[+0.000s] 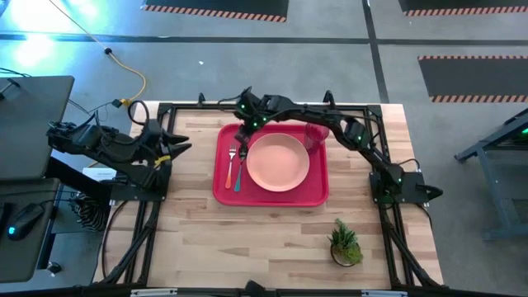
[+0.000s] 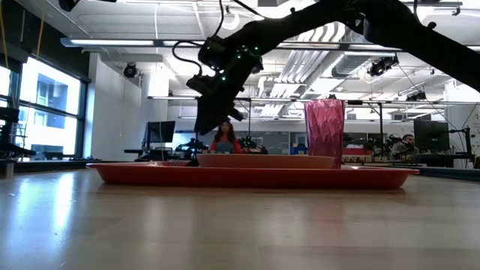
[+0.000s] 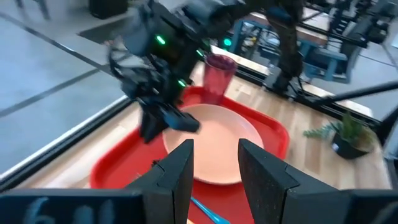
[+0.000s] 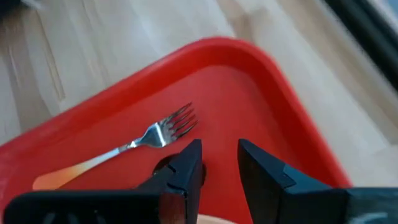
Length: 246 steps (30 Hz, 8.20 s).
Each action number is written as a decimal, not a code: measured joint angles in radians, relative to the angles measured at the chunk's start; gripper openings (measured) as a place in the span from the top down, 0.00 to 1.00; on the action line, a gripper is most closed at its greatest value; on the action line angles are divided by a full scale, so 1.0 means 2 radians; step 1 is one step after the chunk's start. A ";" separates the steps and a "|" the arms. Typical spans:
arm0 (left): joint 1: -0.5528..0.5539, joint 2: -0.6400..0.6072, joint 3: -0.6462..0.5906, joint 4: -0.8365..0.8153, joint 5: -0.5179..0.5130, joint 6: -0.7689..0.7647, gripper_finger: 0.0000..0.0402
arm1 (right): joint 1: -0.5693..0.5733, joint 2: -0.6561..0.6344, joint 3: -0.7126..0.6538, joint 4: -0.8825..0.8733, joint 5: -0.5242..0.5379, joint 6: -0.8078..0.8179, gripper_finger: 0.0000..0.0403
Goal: Pick and place plate/cup/fork/spoon on tray
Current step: Adjust the plate that is on the serving tray, then adjust the plate and spoon on the tray
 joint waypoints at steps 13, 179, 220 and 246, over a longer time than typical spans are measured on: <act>0.051 0.000 0.000 0.021 -0.030 -0.005 0.71 | 0.011 -0.004 0.068 -0.015 0.011 0.003 0.77; 0.351 0.083 0.000 0.221 0.215 0.189 0.71 | 0.182 -0.514 -0.917 0.520 0.220 0.590 0.77; 0.351 0.083 0.000 0.242 0.216 0.189 0.71 | 0.182 -0.807 -1.098 0.837 0.165 0.127 0.77; 0.358 0.260 0.106 0.142 0.231 0.319 0.71 | 0.182 -0.810 -1.105 0.699 0.184 0.105 0.77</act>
